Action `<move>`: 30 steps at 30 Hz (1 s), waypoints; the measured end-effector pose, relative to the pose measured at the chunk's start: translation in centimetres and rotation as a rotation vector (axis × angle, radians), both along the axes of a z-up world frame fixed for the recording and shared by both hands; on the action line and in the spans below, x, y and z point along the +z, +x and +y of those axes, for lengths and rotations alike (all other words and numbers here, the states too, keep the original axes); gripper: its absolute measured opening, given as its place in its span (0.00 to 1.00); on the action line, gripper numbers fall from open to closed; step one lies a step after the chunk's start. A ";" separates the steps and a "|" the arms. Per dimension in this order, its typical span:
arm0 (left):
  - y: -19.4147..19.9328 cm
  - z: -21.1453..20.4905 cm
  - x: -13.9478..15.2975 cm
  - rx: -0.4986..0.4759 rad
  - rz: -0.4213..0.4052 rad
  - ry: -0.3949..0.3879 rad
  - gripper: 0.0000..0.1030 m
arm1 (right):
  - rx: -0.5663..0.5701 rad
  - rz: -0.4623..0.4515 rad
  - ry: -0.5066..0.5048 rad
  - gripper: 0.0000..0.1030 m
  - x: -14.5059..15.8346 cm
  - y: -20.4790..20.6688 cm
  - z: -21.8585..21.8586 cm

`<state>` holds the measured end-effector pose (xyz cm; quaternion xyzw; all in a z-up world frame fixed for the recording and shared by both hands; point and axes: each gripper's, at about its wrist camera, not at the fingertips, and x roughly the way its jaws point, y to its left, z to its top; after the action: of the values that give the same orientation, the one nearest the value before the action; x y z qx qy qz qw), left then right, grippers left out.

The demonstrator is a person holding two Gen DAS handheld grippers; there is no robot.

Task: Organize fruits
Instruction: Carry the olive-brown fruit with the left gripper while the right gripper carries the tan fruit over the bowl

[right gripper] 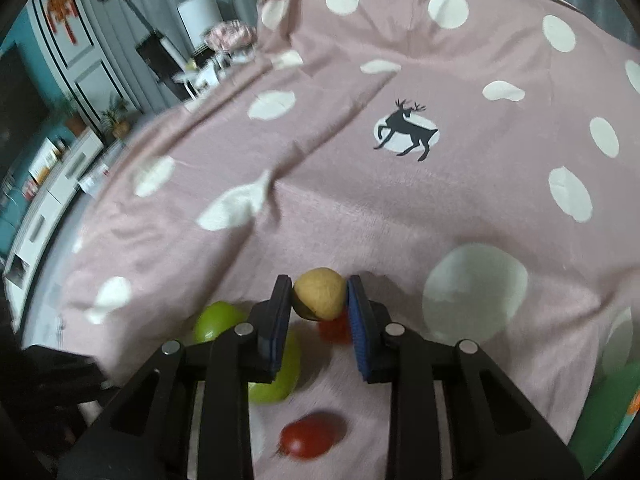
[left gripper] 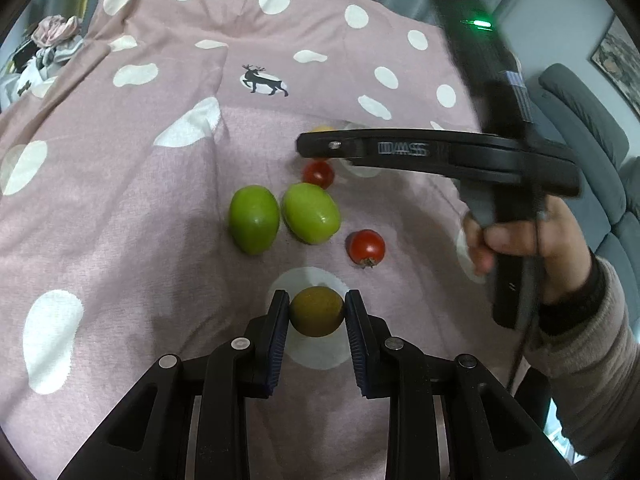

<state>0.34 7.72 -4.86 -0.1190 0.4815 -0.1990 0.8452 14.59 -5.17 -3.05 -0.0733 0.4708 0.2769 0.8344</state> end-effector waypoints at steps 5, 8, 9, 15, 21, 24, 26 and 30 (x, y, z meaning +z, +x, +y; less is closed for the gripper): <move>-0.3 -0.9 0.7 -0.016 -0.011 0.000 0.28 | -0.010 -0.026 0.066 0.28 1.9 -3.5 -2.4; -0.4 -1.7 1.4 -0.030 -0.026 0.004 0.28 | -0.020 -0.033 0.083 0.28 2.5 -5.5 -3.8; -0.5 -2.0 1.7 -0.035 -0.032 0.006 0.28 | -0.025 -0.035 0.091 0.28 2.7 -6.2 -4.3; -1.0 -3.6 2.9 -0.055 -0.056 0.025 0.28 | -0.071 -0.061 0.102 0.28 3.3 -9.3 -6.8; -1.6 -5.0 3.6 -0.067 -0.066 0.040 0.28 | -0.102 -0.081 0.115 0.28 3.8 -11.5 -9.1; -1.8 -6.0 4.1 -0.076 -0.079 0.044 0.28 | -0.127 -0.098 0.127 0.28 4.4 -12.2 -10.5; -1.7 -6.6 4.5 -0.085 -0.090 0.049 0.28 | -0.150 -0.113 0.140 0.28 4.9 -12.5 -11.6; -1.4 -8.2 5.6 -0.109 -0.120 0.056 0.28 | -0.201 -0.147 0.163 0.28 6.1 -13.0 -13.8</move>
<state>-1.02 -0.45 0.72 -0.0566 0.4412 -0.2377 0.8635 1.63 -18.99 3.01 0.0222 0.3892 0.2232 0.8934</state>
